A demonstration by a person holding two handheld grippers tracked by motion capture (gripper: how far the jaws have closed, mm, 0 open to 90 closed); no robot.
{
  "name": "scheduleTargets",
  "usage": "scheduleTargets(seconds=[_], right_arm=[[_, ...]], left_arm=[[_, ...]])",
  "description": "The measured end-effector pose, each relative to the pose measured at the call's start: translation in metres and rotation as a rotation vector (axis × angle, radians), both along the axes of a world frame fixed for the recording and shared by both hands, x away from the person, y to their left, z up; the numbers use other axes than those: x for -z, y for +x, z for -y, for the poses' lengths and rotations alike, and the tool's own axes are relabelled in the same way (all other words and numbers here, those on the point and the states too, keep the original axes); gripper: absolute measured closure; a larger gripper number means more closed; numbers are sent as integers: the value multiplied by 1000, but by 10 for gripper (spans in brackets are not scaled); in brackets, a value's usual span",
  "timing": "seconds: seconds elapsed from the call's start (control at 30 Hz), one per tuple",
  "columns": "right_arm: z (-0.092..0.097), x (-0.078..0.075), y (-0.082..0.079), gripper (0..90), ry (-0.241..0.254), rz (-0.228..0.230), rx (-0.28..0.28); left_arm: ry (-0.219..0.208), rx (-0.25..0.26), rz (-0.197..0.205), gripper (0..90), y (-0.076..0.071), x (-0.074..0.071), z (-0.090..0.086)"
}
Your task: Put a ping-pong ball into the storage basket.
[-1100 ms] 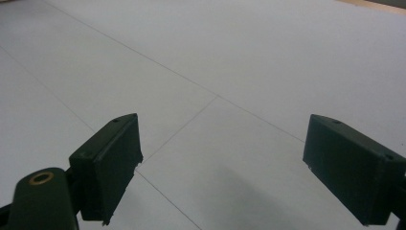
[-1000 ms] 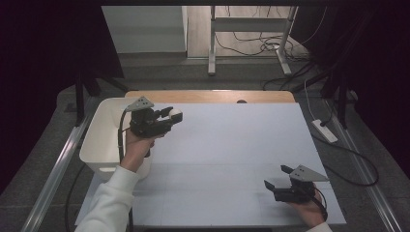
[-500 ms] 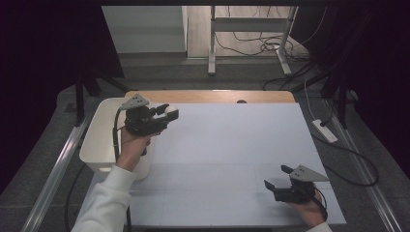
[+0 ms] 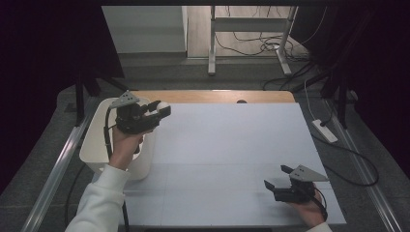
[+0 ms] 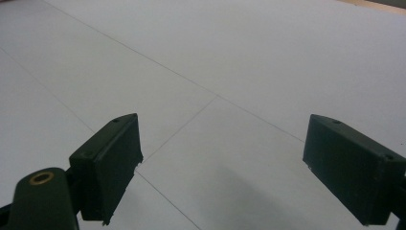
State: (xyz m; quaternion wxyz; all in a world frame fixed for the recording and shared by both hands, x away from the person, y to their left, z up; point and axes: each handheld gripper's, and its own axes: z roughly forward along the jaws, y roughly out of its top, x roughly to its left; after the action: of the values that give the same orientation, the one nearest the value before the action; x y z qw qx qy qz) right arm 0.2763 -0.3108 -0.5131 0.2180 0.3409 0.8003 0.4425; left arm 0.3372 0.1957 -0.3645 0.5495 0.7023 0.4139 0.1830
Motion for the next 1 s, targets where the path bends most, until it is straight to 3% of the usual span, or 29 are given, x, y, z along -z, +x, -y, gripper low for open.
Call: scheduleTargets(seconds=[1.0], right_arm=[[0, 0, 0, 127, 2, 1, 3]], left_arm=[[29, -96, 6, 507, -8, -3, -33]])
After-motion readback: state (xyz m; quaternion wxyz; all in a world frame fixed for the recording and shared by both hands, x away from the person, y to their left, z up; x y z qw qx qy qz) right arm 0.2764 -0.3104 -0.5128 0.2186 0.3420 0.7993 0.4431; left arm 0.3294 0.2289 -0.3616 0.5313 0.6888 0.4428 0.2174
